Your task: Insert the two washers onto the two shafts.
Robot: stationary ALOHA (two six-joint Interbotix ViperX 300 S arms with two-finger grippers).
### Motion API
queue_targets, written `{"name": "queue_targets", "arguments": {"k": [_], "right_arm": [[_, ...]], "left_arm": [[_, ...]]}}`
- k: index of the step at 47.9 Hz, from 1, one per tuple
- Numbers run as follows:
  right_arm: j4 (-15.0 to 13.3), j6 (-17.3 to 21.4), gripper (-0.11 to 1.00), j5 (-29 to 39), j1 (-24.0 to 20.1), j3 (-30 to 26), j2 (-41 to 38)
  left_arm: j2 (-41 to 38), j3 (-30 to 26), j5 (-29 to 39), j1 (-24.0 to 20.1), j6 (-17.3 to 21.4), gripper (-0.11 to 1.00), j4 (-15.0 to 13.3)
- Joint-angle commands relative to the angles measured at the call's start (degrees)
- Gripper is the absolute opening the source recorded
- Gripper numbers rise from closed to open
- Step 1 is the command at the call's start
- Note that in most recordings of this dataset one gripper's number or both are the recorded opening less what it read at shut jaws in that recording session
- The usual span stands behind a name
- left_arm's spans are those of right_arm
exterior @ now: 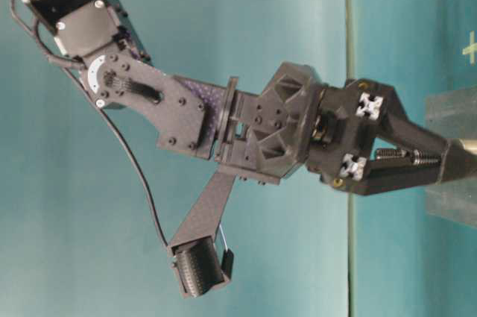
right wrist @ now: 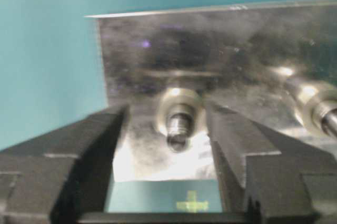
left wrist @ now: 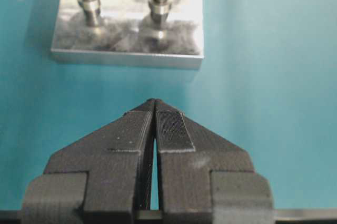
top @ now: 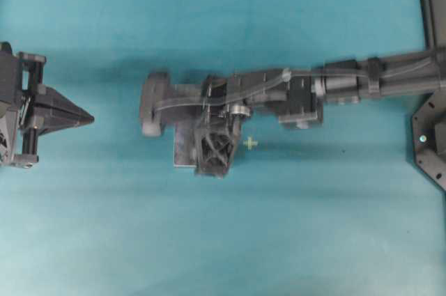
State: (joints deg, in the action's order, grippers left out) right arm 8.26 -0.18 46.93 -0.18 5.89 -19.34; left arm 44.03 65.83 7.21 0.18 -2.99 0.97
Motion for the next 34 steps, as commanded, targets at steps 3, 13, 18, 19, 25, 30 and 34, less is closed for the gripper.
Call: {"name": "queue_targets", "arguments": {"k": [3, 13, 18, 19, 25, 30, 34], "right_arm": [[2.46, -0.35, 0.59, -0.09, -1.49, -1.93, 1.49], [2.20, -0.26, 0.57, 0.09, 1.76, -1.58, 1.85], [2.20, -0.44, 0.56, 0.70, 3.16, -1.58, 2.99], [2.20, -0.44, 0.56, 0.79, 3.25, -1.58, 3.25], [1.67, -0.53, 0.56, 1.85, 3.78, -0.97, 5.01], [0.97, -0.62, 0.56, 2.37, 3.78, 0.18, 6.77], [1.05, -0.70, 0.56, 2.20, 3.69, 1.23, 8.61]], "left_arm": [[-0.09, -0.70, -0.44, 0.00, -0.09, 0.00, 0.18], [0.00, -0.79, -0.53, 0.00, -0.18, 0.00, 0.18], [0.09, -0.97, -0.44, 0.00, -0.18, 0.00, 0.18], [0.09, -1.05, -0.44, 0.00, -0.18, 0.00, 0.18], [0.09, -0.79, -0.44, 0.00, -1.49, 0.00, 0.18], [0.26, -0.53, -0.44, 0.00, -2.29, 0.00, 0.18], [0.53, -0.44, -0.44, 0.00, -2.29, 0.00, 0.18]]}}
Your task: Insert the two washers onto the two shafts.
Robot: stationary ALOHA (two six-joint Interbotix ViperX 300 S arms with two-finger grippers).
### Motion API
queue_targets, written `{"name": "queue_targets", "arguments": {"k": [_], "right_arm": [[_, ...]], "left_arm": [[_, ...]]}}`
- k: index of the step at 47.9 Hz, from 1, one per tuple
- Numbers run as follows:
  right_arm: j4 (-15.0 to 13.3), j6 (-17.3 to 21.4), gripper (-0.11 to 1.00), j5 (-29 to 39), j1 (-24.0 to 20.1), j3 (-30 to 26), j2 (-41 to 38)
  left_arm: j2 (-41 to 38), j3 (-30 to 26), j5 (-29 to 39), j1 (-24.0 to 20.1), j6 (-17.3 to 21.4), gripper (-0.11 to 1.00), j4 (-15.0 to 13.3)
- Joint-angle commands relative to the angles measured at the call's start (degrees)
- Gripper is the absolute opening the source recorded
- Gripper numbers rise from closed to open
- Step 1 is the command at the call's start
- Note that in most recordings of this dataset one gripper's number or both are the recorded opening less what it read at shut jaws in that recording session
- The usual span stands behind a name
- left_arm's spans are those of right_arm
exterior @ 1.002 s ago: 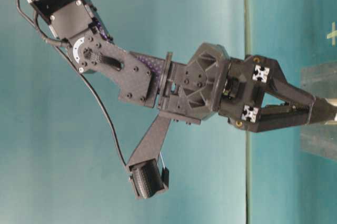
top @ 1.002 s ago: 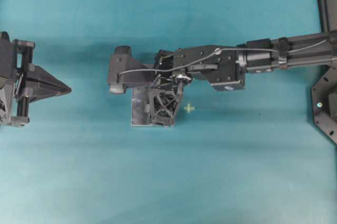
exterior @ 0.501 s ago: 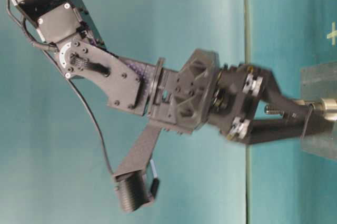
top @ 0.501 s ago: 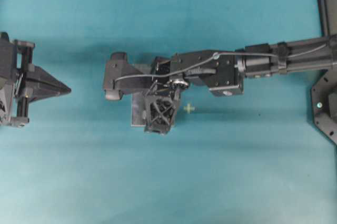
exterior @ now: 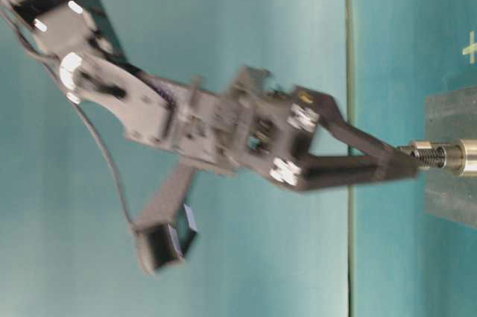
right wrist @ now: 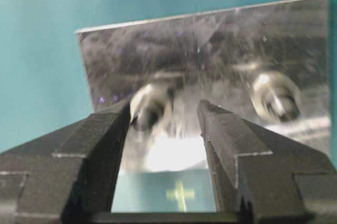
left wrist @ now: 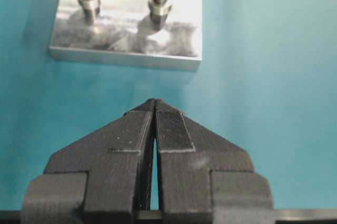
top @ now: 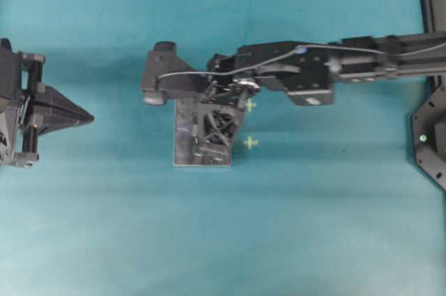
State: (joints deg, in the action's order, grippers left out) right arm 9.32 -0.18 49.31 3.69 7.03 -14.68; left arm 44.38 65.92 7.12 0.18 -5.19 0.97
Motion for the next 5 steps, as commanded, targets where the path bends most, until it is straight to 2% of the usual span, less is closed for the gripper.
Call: {"name": "queue_targets", "arguments": {"k": [1, 5], "right_arm": [[-0.09, -0.62, 0.55, -0.18, -0.18, 0.44, 4.39], [-0.09, -0.79, 0.55, -0.44, -0.53, 1.58, 6.50]], "left_arm": [[0.35, -0.53, -0.35, 0.00, 0.00, 0.00, 0.18], [1.05, -0.18, -0.35, 0.00, 0.00, 0.00, 0.18]]}}
